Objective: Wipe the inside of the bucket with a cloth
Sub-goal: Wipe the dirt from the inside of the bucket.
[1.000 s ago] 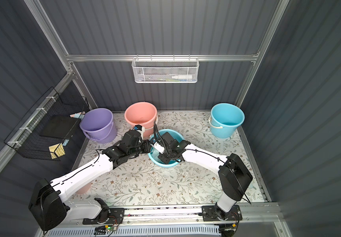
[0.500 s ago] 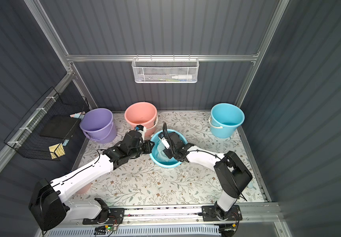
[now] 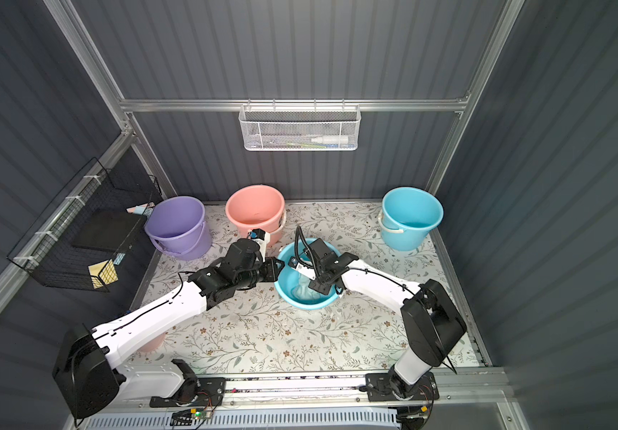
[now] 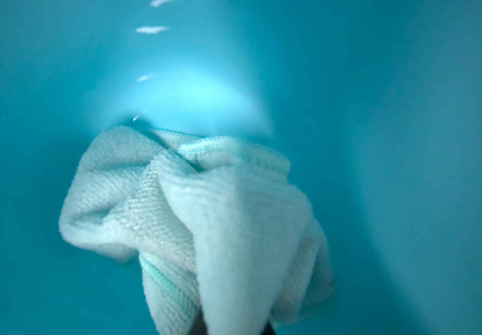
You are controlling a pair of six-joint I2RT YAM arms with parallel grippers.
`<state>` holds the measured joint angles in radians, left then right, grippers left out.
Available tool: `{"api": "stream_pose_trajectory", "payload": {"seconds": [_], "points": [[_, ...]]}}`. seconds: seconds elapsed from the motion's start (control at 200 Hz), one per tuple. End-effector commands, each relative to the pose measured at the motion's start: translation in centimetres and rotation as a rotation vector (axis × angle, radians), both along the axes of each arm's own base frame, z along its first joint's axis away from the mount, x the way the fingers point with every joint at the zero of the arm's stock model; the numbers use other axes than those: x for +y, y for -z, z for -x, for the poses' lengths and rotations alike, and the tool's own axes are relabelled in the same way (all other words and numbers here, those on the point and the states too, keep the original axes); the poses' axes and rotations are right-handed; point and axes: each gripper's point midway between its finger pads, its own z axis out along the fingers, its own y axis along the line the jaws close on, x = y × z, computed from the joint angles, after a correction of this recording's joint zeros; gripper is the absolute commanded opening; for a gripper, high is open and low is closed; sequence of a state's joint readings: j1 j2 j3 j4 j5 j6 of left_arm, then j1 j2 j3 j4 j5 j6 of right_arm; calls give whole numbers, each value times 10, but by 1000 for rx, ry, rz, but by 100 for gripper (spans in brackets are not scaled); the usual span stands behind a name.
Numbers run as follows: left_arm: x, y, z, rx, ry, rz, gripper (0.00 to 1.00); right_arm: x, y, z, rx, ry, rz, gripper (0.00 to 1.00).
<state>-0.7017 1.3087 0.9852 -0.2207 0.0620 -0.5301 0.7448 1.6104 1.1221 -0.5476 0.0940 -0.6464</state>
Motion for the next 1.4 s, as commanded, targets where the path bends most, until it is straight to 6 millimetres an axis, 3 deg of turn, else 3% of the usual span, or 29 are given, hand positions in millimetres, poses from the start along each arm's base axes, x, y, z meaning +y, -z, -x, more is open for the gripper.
{"api": "stream_pose_trajectory", "payload": {"seconds": [0.0, 0.16, 0.3, 0.48, 0.67, 0.945, 1.141, 1.396], "points": [[6, -17, -3, -32, -20, 3, 0, -31, 6, 40, 171, -136, 150, 0], [3, -18, -3, -30, -9, 1, 0, -28, 0, 71, 360, -177, 85, 0], [2, -19, -4, -30, -2, -4, 0, -5, -15, 94, 512, -232, -93, 0], [-2, -16, -2, -18, 19, 9, 0, 23, -25, 98, 611, -287, -245, 0], [-10, -12, 0, -1, 43, 37, 0, 53, -18, 79, 566, -289, -331, 0], [-11, -3, -1, 19, 48, 24, 0, 86, -14, 26, 189, -235, -412, 0], [-15, -5, 0, 21, 57, 42, 0, 77, -8, -15, -76, -109, -348, 0], [-10, -3, 0, 21, 44, 23, 0, 52, -13, -42, -283, 15, -299, 0]]}}
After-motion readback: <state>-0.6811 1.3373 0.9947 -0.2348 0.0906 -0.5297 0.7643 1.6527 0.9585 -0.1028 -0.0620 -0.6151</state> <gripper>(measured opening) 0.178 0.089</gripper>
